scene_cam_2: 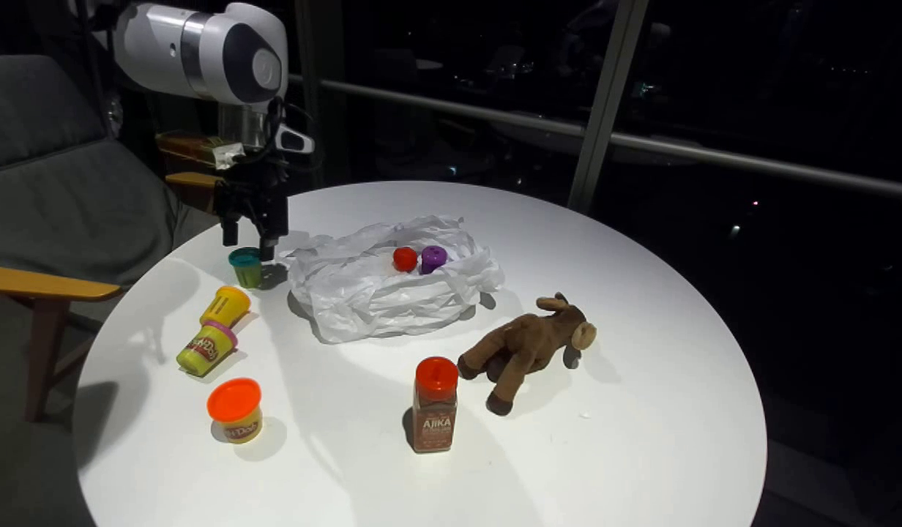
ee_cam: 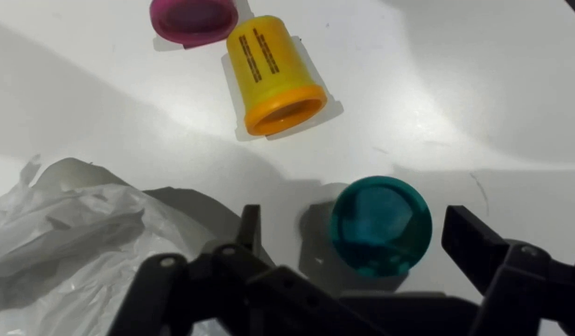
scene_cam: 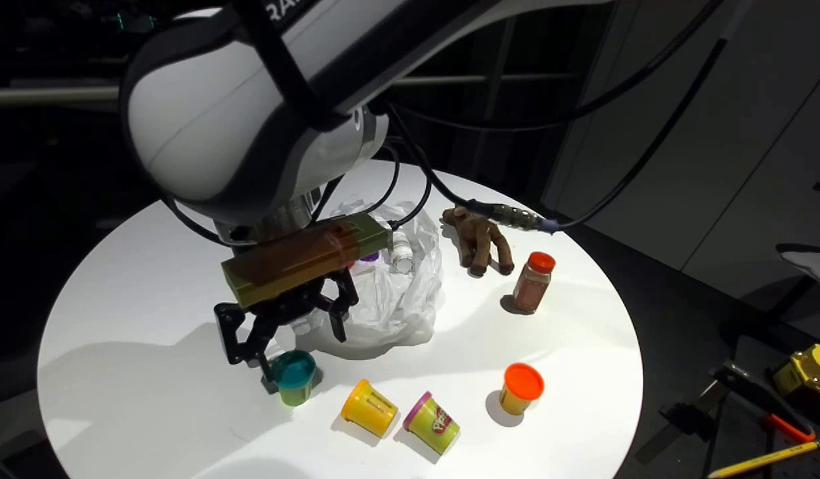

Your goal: Pick the objects on the table and put them in the plastic bag

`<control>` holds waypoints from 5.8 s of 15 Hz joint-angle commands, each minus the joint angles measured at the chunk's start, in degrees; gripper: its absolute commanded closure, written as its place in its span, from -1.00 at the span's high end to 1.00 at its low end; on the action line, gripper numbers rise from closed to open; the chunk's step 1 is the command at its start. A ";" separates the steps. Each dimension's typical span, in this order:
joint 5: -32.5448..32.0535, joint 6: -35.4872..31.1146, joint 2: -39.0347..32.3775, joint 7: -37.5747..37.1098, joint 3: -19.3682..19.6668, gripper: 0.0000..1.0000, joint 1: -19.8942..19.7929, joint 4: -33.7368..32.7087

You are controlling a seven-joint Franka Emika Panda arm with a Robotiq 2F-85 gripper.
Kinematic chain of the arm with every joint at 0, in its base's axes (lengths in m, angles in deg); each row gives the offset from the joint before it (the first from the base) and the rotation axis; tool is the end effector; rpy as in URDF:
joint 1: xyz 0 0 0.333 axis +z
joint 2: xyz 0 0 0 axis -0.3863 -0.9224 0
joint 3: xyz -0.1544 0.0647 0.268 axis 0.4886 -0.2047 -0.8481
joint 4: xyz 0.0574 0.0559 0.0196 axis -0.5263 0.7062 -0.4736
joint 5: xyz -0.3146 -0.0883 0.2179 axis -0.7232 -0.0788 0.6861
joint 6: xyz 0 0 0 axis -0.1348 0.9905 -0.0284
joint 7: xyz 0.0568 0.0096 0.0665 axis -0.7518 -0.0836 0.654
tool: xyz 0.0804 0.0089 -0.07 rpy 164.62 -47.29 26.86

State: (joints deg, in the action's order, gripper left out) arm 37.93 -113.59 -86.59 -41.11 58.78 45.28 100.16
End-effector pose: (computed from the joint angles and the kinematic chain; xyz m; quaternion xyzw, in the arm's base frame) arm 0.6313 0.3116 0.1307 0.9901 -0.0304 -0.1323 0.0357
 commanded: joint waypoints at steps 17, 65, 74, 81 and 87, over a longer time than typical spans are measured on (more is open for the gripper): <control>0.94 -2.70 1.03 -0.75 1.05 -0.43 1.35 0.11; -13.16 -10.99 11.38 -0.50 5.80 1.00 4.95 13.83; -10.79 -16.27 19.34 7.15 0.12 1.00 2.08 33.76; -9.43 -22.86 18.39 15.53 -3.35 1.00 -1.03 36.62; -7.84 -24.85 15.79 18.10 -4.11 1.00 -1.57 35.10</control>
State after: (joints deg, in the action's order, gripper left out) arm 28.48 -136.16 -70.13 -25.08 55.87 44.59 135.67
